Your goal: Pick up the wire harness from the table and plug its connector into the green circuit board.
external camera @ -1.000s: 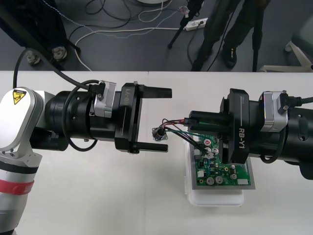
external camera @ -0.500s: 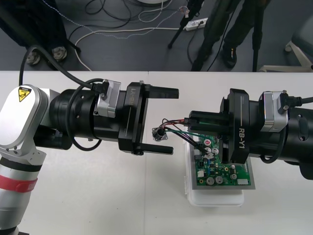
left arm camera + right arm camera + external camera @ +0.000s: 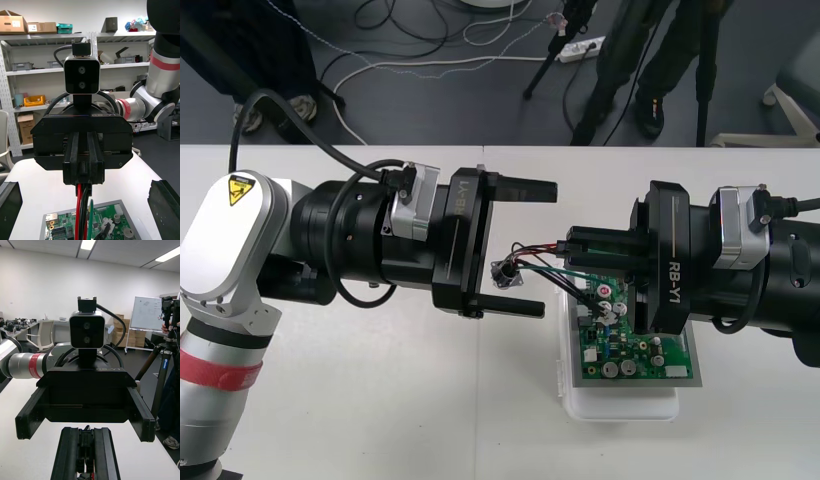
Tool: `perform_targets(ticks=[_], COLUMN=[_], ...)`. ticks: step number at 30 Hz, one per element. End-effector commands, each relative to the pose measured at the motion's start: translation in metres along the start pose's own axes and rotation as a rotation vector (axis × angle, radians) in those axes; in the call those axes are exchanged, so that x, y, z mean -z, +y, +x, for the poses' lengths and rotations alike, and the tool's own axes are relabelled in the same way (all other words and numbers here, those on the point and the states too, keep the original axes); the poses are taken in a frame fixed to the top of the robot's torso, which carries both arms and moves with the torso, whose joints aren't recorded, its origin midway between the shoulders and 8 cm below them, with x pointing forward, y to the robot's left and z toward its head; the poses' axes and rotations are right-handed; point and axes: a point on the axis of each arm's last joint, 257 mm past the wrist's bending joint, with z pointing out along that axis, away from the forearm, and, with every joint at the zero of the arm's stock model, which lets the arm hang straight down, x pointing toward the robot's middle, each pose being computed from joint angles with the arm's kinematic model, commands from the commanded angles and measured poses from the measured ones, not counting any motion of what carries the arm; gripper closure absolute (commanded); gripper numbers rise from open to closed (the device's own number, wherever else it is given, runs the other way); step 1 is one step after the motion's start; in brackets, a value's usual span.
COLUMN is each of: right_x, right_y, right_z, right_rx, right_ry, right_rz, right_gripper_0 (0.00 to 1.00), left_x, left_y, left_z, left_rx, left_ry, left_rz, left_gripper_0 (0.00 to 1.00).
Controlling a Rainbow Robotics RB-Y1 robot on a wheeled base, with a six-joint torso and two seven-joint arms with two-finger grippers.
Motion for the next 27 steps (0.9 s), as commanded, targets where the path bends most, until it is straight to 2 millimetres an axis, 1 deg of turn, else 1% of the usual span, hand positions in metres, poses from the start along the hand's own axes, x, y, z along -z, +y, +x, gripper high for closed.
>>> perform_targets(ticks=[1,22,23,24,25,26,27], right_x=[-0.0018,-0.0016,-0.0016,-0.0018,-0.0018,-0.0018,-0.0018], right_y=[0.0000,0.0001,0.0001,-0.0001,-0.0001,0.0000,-0.0001], right_z=[-0.0197,-0.0207,-0.0211,-0.0214,-0.0214,-0.0217,-0.0218], right_rx=[0.045,0.040,0.041,0.042,0.041,0.040,0.041], right_ry=[-0.043,-0.047,-0.048,-0.049,-0.049,-0.051,-0.050], right_rz=[0.011,0.010,0.010,0.010,0.009,0.011,0.009], right_gripper_0=[1.00,1.00,1.00,1.00,1.00,1.00,1.00], left_x=[-0.0086,-0.0014,-0.0010,-0.0010,-0.0014,-0.0018,-0.0018], left_y=[0.0118,0.0115,0.0115,0.0111,0.0115,0.0111,0.0110], left_z=[-0.0135,-0.0072,-0.0073,-0.0072,-0.0076,-0.0070,-0.0074], left_rx=[-0.015,0.011,0.012,0.012,0.012,0.012,0.013], left_ry=[-0.016,0.001,0.001,0.001,-0.001,0.001,-0.001], left_rz=[-0.010,-0.013,-0.013,-0.012,-0.013,-0.012,-0.012], left_gripper_0=[0.01,0.01,0.11,0.25,0.93,1.00,1.00])
